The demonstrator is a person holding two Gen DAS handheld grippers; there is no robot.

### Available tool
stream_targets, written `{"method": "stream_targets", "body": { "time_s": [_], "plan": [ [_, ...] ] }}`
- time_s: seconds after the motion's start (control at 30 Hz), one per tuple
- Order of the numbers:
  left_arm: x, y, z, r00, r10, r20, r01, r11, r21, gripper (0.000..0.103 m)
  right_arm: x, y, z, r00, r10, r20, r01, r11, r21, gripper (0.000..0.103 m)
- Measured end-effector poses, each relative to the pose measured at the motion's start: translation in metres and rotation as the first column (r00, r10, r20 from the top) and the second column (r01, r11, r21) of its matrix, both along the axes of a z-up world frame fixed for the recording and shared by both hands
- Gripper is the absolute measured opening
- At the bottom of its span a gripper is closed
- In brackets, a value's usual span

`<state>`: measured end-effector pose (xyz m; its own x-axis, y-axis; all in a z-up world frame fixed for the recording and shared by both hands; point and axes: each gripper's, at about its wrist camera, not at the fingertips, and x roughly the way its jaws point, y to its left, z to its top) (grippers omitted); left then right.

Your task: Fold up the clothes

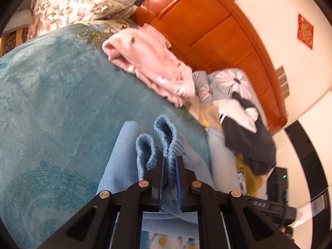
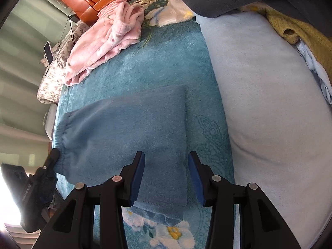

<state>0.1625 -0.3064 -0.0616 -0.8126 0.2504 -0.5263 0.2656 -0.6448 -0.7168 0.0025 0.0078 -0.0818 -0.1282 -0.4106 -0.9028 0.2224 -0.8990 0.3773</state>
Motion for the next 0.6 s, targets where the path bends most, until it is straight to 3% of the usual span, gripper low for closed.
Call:
{"method": "stream_targets", "body": {
  "time_s": [0.1,0.23,0.4,0.5,0.57,0.6],
  "plan": [
    [0.005,-0.010,-0.011,0.994,0.060,0.097,-0.061,0.998,0.007,0.011,0.000,0.004,-0.003,1.000,-0.009,0.010,0.009,1.000,-0.010,0.044],
    [0.005,-0.021,-0.040,0.959,0.112,0.259,-0.125,0.992,0.034,0.011,-0.001,0.010,-0.007,0.999,-0.020,0.024,0.021,1.000,-0.024,0.044],
    [0.003,-0.016,-0.039,0.953,0.117,0.281,-0.115,0.993,-0.023,0.014,-0.001,0.008,-0.014,0.999,-0.014,0.034,0.014,1.000,-0.020,0.044],
    [0.005,-0.018,-0.038,0.961,0.114,0.251,-0.121,0.993,0.012,0.015,-0.001,0.010,-0.018,0.999,-0.016,0.043,0.017,1.000,-0.025,0.044],
    [0.008,-0.021,-0.032,0.970,0.128,0.209,-0.137,0.990,0.030,0.020,-0.002,0.012,-0.019,0.999,-0.017,0.048,0.018,0.999,-0.029,0.044],
    [0.009,-0.022,-0.030,0.972,0.134,0.193,-0.144,0.989,0.038,0.032,-0.002,0.013,-0.020,0.999,-0.019,0.050,0.020,0.999,-0.034,0.045]
  ]
}}
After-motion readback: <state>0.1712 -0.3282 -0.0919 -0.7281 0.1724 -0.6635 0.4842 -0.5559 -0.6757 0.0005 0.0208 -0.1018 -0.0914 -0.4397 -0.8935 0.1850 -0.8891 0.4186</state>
